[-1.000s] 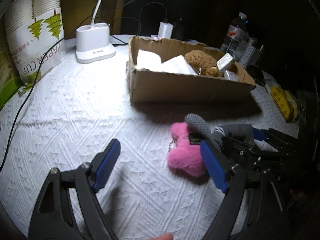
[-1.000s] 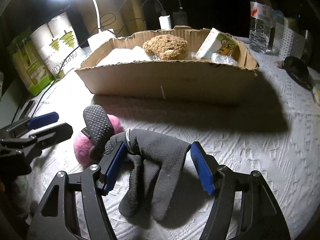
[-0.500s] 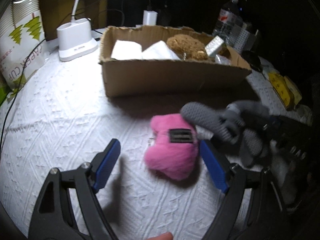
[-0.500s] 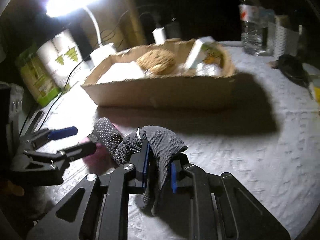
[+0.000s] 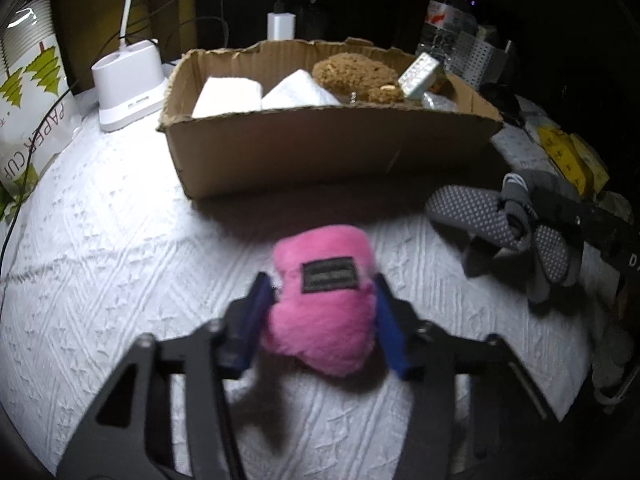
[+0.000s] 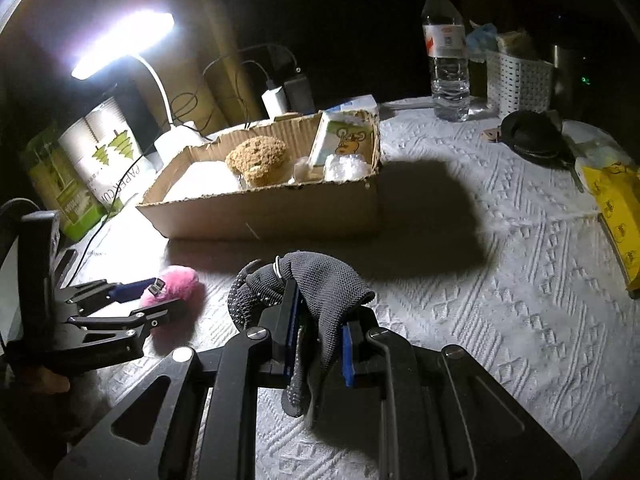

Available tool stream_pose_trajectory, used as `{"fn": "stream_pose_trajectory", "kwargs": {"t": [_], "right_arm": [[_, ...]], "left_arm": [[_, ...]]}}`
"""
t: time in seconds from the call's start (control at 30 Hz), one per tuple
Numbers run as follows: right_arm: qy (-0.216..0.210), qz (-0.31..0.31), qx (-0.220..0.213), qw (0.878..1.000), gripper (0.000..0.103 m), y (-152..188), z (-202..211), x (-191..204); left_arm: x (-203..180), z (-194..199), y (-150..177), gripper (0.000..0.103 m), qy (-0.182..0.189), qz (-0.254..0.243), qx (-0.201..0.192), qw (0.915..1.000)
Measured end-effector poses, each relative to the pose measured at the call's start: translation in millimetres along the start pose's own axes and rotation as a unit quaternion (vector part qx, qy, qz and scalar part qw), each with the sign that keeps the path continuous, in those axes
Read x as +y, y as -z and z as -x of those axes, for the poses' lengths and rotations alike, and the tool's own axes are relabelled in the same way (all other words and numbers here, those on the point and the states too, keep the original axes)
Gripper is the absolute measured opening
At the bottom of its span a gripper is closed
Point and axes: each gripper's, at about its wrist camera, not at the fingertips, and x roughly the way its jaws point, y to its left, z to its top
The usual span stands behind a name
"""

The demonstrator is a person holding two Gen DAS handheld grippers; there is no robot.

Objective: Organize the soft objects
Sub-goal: 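Grasp the pink plush toy with left tool while right grasps the grey gloves, then carry the pink plush into the box with left tool while right carries the gloves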

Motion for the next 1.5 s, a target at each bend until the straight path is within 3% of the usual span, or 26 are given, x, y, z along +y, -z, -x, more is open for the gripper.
{"fn": "stream_pose_trajectory", "kwargs": {"t": [0.63,1.5], "right_arm": [[-0.010,0.024,-0.041,0.999,0.019,-27.0,32.5,17.0],[-0.016,0.054,-0.056,0.997,0.019,-76.3,26.6,24.7]], "left_arm": [[2.0,54.0,-18.1,0.044,0.015,-0.008,-0.061,0.9980],[12.1,70.8,-64.4,0.044,0.013,0.002,-0.113,0.9935]]}}
